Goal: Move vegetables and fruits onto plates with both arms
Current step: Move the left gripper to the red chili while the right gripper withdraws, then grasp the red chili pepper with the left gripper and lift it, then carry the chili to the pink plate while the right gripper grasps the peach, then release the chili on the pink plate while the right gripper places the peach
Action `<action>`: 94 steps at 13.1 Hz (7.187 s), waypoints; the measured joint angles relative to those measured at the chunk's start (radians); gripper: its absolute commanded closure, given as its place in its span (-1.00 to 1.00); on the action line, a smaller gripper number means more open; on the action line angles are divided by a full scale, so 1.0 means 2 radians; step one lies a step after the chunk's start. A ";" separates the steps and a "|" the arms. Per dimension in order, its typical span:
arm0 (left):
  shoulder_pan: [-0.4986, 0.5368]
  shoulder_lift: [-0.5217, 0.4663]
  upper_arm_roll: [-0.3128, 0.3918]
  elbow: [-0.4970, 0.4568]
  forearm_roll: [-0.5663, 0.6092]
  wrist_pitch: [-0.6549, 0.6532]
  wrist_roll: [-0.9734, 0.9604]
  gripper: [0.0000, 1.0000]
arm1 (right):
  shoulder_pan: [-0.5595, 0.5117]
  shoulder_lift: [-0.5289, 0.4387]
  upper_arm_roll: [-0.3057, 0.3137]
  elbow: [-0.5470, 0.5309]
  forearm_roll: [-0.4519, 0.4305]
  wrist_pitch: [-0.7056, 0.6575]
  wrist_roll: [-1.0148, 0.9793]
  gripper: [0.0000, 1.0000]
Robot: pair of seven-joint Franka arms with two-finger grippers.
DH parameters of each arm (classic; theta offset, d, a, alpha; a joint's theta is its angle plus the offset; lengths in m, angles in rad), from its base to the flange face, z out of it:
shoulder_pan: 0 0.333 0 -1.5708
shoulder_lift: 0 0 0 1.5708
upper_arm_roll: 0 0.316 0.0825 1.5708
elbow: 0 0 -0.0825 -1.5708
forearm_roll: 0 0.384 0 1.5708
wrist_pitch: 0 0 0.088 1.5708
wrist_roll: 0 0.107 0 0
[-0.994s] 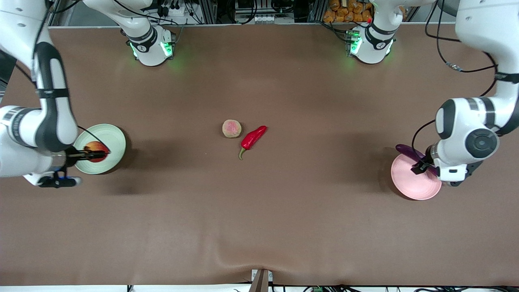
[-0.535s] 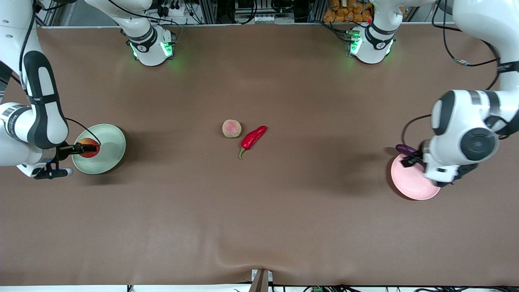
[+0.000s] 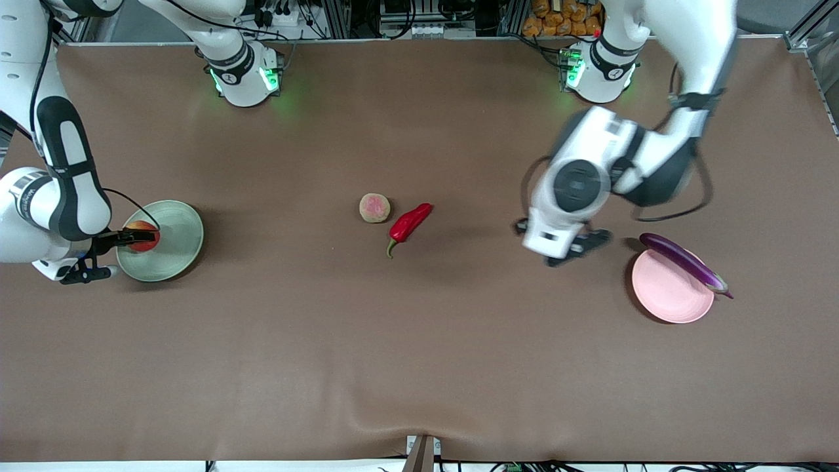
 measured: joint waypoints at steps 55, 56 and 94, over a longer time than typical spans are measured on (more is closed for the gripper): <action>-0.105 0.077 0.193 0.076 -0.021 0.083 -0.261 1.00 | 0.406 0.016 0.021 0.108 0.139 -0.109 0.665 -1.00; -0.081 0.065 0.193 0.057 -0.022 0.083 -0.219 1.00 | 0.420 0.017 0.021 0.104 0.140 -0.099 0.678 -1.00; 0.145 0.112 0.190 -0.007 0.041 0.189 0.103 -1.00 | 0.296 0.032 -0.230 0.071 0.074 -0.122 0.143 1.00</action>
